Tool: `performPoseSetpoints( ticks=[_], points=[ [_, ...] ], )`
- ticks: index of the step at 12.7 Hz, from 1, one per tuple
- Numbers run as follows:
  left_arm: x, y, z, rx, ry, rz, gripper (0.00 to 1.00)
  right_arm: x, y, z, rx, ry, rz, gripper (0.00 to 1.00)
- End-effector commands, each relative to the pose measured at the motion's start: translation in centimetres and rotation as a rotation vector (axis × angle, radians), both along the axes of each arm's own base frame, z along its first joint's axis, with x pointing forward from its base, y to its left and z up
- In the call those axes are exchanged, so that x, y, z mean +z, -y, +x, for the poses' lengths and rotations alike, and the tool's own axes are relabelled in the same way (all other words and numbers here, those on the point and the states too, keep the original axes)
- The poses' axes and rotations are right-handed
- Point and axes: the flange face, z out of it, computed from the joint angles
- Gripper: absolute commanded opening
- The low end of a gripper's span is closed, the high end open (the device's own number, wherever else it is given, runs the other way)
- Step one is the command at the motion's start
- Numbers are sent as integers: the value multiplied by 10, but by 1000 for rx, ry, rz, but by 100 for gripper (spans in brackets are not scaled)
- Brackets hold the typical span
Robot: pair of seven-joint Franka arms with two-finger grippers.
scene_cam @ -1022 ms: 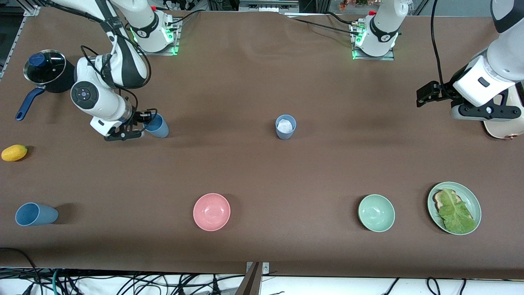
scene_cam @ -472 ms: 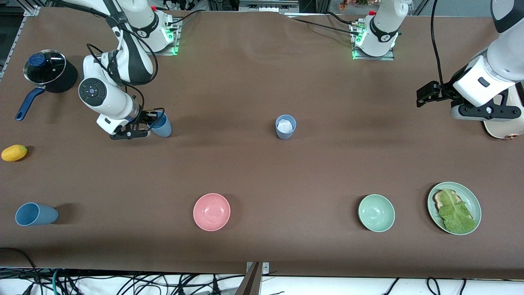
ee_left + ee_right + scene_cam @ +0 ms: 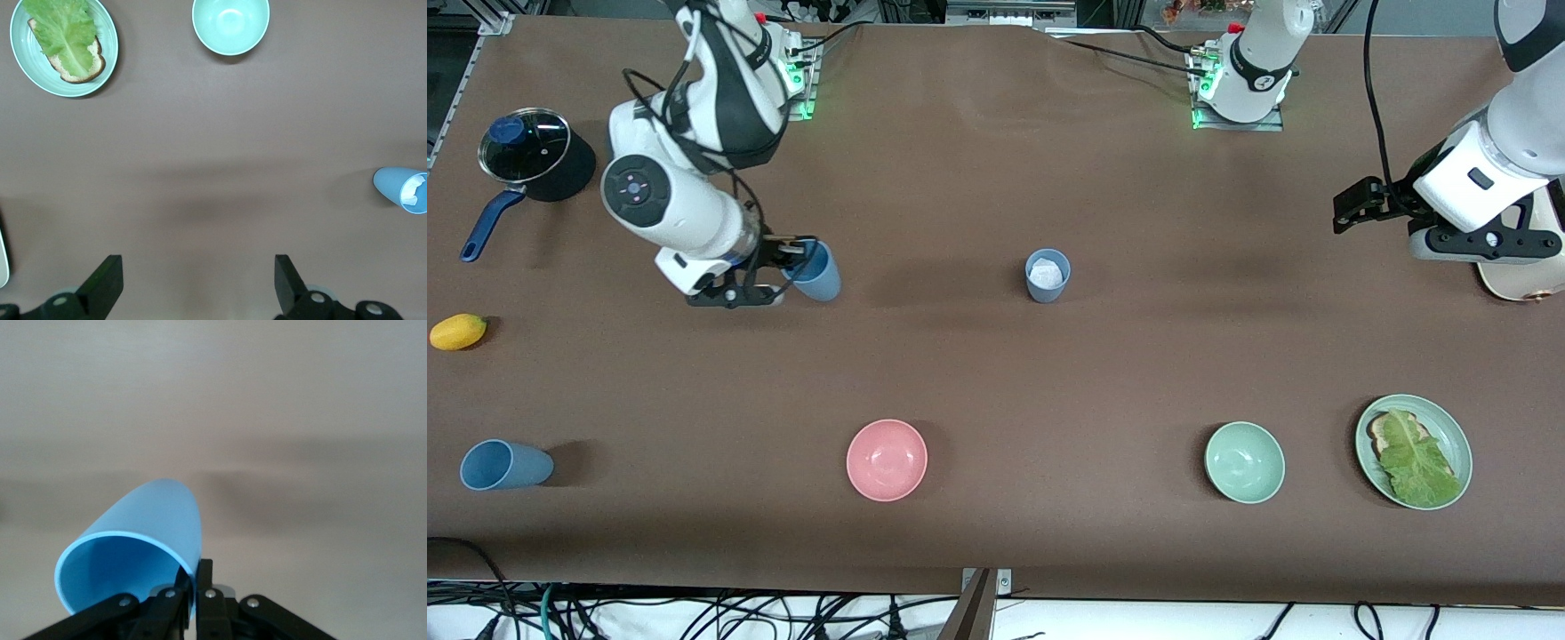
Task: Stack blue cups with both arms
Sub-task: 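Carry the blue cup with the right gripper onto the tissue cup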
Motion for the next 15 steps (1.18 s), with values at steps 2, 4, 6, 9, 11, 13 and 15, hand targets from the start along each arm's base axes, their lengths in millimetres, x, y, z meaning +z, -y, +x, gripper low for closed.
performPoseSetpoints(
  ticks=[2, 4, 6, 9, 11, 13, 15],
  points=[
    [3, 4, -2, -6, 13, 10, 100, 35, -116, -2, -106, -40, 38, 0],
    [3, 4, -2, -6, 13, 10, 100, 41, -192, -17, -171, -58, 10, 0],
    [1, 2, -1, -3, 10, 9, 100, 42, -255, -26, -271, -64, 13, 0],
    [2, 2, -1, -2, 11, 9, 100, 26, -319, -43, -370, -41, 31, 0],
    [2, 1, -1, -2, 11, 9, 100, 14, -338, -47, -388, -26, 47, 0],
    [3, 2, -1, -5, 13, 9, 100, 2, -347, -50, -404, -16, 48, 0],
    [2, 3, -1, -6, 9, 9, 100, -8, -348, -53, -395, -10, 27, 0]
  ],
)
